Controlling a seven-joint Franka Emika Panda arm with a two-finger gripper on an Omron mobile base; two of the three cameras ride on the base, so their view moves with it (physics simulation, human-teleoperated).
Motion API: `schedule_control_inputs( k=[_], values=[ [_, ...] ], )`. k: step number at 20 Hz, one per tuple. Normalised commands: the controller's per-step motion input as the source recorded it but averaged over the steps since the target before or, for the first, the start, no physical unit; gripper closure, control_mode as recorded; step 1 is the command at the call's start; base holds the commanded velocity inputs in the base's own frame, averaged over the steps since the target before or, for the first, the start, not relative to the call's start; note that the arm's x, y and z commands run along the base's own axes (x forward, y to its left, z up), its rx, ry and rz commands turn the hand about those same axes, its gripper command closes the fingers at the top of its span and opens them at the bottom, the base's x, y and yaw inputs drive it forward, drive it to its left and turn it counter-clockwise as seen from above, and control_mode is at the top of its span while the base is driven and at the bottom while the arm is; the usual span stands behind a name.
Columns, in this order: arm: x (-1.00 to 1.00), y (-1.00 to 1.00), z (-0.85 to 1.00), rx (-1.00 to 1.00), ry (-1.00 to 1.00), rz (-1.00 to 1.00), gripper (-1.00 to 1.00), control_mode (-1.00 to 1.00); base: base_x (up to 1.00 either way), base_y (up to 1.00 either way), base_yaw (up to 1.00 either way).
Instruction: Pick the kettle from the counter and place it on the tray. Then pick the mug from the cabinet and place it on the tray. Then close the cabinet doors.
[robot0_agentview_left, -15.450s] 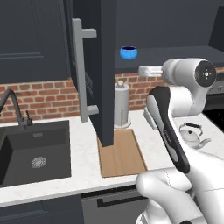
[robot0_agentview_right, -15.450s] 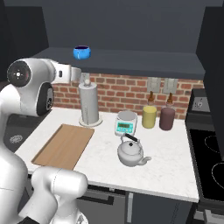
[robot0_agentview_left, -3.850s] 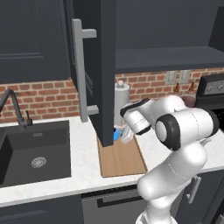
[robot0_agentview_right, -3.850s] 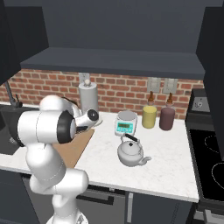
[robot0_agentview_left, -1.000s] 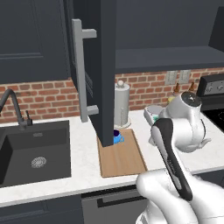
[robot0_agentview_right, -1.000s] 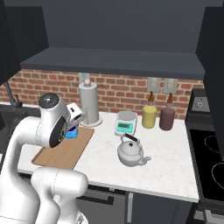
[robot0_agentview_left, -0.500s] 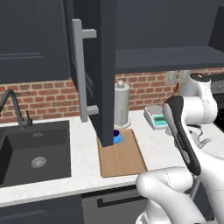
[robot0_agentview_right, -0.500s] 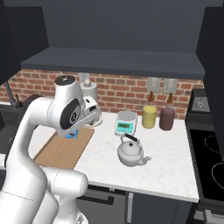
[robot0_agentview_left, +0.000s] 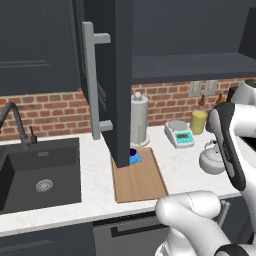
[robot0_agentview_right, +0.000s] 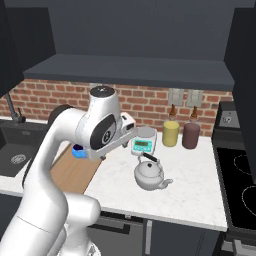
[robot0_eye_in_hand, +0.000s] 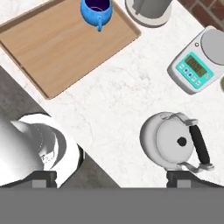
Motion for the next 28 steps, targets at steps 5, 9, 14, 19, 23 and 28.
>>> schedule_control_inputs(
  k=[5,9,14,19,23,28],
  values=[
    [0.00,-0.49,-0.25,0.00,0.00,0.00,-1.00,-1.00,0.00,0.00,0.00],
    [0.33,-0.40,-0.27,0.00,0.00,0.00,-1.00,-1.00,0.00,0.00,0.00],
    [0.49,-0.27,-0.30,0.00,0.00,0.03,-1.00,-1.00,0.00,0.00,0.00],
    [0.53,-0.23,-0.26,0.00,0.00,0.04,-1.00,-1.00,0.00,0.00,0.00],
    [0.54,-0.16,-0.22,0.00,0.05,0.00,-1.00,-1.00,0.00,0.00,0.00],
    [0.51,-0.07,-0.16,0.00,0.11,0.00,-1.00,-1.00,0.00,0.00,0.00]
  ],
)
